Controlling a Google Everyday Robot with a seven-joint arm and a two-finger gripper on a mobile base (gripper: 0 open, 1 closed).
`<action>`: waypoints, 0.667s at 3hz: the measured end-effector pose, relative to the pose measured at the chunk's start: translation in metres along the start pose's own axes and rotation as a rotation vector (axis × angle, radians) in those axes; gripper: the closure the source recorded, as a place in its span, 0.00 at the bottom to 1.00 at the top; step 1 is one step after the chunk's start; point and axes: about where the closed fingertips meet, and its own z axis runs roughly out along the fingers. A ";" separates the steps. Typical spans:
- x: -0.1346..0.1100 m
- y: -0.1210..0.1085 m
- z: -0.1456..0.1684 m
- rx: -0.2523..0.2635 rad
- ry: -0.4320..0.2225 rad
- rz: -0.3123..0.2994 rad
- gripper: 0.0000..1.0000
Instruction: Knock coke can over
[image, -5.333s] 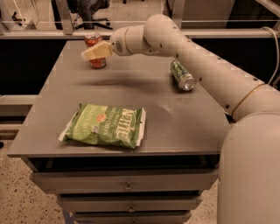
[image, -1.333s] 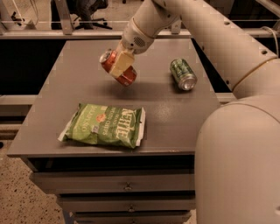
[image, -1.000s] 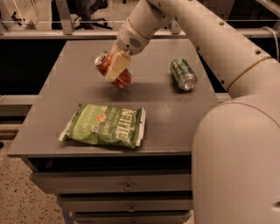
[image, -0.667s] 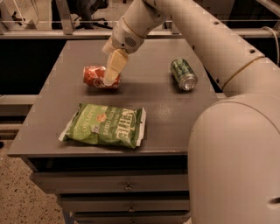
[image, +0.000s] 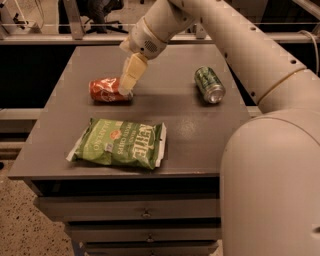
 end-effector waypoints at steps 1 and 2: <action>0.014 -0.009 -0.028 0.087 -0.123 0.090 0.00; 0.049 -0.013 -0.083 0.258 -0.214 0.217 0.00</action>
Offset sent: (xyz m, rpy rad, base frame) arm 0.0514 -0.2157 0.0592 0.4693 -0.1656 -0.7345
